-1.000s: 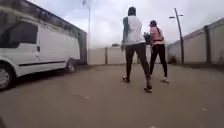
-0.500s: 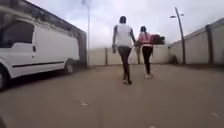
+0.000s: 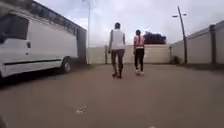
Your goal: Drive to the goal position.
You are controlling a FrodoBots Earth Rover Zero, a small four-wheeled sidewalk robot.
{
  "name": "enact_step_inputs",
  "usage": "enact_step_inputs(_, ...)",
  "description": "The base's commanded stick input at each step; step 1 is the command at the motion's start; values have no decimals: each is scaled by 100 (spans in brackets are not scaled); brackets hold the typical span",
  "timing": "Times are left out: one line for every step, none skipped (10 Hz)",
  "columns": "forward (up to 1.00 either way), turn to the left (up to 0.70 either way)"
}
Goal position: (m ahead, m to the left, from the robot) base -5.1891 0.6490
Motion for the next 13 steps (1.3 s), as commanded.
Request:
enact_step_inputs(50, 0)
enact_step_inputs(50, 0)
enact_step_inputs(50, 0)
enact_step_inputs(50, 0)
enact_step_inputs(50, 0)
enact_step_inputs(50, 0)
enact_step_inputs(50, 0)
enact_step_inputs(50, 0)
enact_step_inputs(50, 0)
enact_step_inputs(50, 0)
enact_step_inputs(50, 0)
enact_step_inputs(50, 0)
enact_step_inputs(50, 0)
